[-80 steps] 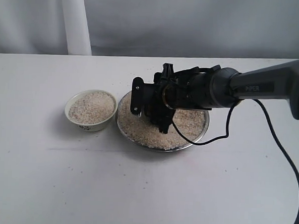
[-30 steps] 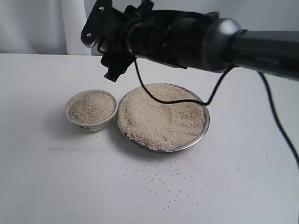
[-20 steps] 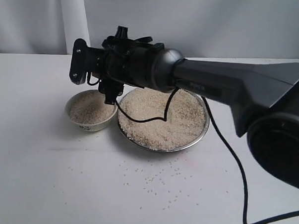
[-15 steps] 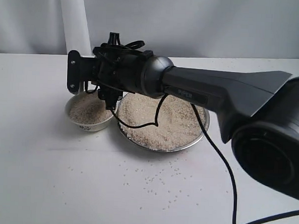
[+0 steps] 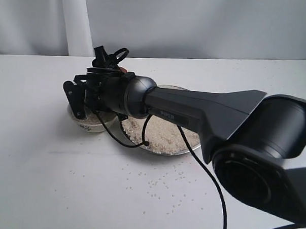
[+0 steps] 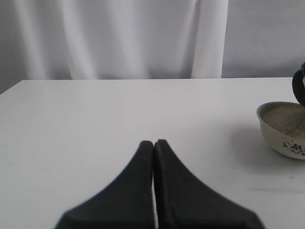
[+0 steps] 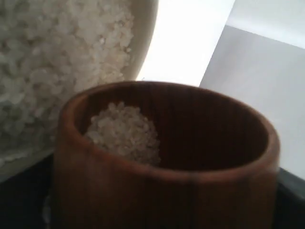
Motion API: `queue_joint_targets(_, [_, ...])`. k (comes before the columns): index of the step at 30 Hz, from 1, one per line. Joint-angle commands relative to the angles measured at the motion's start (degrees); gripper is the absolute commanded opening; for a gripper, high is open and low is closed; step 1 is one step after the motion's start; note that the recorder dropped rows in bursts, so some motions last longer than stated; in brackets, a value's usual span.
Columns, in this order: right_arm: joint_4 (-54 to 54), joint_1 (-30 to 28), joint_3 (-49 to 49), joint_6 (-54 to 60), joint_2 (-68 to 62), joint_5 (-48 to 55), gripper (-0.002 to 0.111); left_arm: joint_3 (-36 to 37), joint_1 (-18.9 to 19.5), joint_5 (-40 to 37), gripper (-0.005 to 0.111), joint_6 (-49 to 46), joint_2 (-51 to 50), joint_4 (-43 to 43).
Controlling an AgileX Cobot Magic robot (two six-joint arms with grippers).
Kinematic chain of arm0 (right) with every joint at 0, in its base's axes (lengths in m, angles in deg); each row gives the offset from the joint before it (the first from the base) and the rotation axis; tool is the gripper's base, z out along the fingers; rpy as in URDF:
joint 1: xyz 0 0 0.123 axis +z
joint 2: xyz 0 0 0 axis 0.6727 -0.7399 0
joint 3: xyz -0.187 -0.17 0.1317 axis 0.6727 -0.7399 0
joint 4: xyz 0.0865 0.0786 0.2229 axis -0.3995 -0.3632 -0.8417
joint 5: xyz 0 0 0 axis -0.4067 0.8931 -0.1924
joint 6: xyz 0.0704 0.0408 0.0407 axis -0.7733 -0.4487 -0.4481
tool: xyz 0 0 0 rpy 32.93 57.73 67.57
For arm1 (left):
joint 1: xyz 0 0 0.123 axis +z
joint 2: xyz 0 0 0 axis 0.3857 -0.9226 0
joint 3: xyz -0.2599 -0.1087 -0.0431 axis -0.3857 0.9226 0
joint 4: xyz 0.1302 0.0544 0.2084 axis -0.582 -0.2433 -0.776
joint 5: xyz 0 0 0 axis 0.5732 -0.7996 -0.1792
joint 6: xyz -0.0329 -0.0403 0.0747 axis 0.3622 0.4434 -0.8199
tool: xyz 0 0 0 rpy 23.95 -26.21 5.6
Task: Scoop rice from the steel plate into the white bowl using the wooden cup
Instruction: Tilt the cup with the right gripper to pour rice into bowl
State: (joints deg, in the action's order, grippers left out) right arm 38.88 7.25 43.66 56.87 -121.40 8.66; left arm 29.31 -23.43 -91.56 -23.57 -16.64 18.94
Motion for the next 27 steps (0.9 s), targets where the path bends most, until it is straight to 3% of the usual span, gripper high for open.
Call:
queue_joint_targets(1, [2.32,0.56,0.4,-0.07,0.1,-0.25,0.0,0.09,-0.15,0.33,0.0,0.22,0.14,-0.02])
queue_joint_targets(12, [11.5,2.44,0.4,0.33,0.37,-0.11,0.0,0.09,-0.15,0.33,0.0,0.22,0.14,-0.02])
queue_joint_targets(27, [14.57,3.74,0.4,13.5,0.37,1.67,0.0,0.09,-0.15,0.33,0.0,0.22,0.14,-0.02])
